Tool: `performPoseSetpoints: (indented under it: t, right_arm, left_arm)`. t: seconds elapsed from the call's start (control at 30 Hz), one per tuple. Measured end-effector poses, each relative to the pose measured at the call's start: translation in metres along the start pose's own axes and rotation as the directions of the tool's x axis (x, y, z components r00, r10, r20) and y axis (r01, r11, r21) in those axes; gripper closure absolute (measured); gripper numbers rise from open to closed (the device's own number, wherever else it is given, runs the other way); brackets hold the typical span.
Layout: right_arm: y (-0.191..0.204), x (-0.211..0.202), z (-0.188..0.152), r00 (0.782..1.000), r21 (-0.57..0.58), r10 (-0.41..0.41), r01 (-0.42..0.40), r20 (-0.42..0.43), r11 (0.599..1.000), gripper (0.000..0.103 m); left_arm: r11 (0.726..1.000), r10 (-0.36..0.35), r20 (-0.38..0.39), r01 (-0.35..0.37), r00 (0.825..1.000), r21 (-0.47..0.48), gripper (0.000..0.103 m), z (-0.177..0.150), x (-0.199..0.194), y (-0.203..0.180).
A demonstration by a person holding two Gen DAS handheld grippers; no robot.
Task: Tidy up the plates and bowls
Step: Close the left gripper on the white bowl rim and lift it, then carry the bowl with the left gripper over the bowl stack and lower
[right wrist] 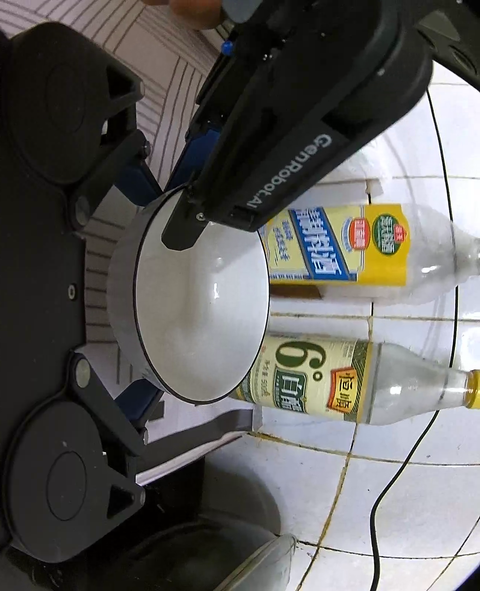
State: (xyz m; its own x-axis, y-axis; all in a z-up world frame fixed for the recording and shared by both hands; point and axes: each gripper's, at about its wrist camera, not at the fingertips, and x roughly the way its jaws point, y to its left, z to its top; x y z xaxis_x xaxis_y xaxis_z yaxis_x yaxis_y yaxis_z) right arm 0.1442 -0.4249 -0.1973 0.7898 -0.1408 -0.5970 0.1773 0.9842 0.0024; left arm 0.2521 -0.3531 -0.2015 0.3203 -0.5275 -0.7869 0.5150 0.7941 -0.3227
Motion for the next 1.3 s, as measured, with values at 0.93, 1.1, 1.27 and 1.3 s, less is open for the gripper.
performPoseSetpoints:
  t: [0.93, 1.1, 1.27, 1.3]
  right_arm:
    - [0.080, -0.131, 0.004, 0.971, -0.227, 0.200, -0.166, 0.134, 0.960, 0.002]
    - [0.097, -0.142, 0.004, 0.958, -0.214, 0.239, -0.204, 0.156, 0.955, 0.002]
    - [0.122, -0.162, 0.004, 0.946, -0.221, 0.276, -0.237, 0.169, 0.946, 0.002]
    - [0.126, -0.164, 0.004, 0.944, -0.223, 0.285, -0.245, 0.169, 0.943, 0.002]
  left_arm:
    - [0.990, 0.140, 0.040, -0.140, 0.989, 0.007, 0.082, -0.077, -0.152, 0.034]
    - [0.984, 0.177, 0.060, -0.178, 0.982, 0.020, 0.082, -0.087, -0.180, 0.043]
    - [0.977, 0.212, 0.073, -0.212, 0.975, -0.011, 0.082, -0.097, -0.208, 0.059]
    - [0.976, 0.219, 0.075, -0.218, 0.973, -0.017, 0.082, -0.099, -0.213, 0.062]
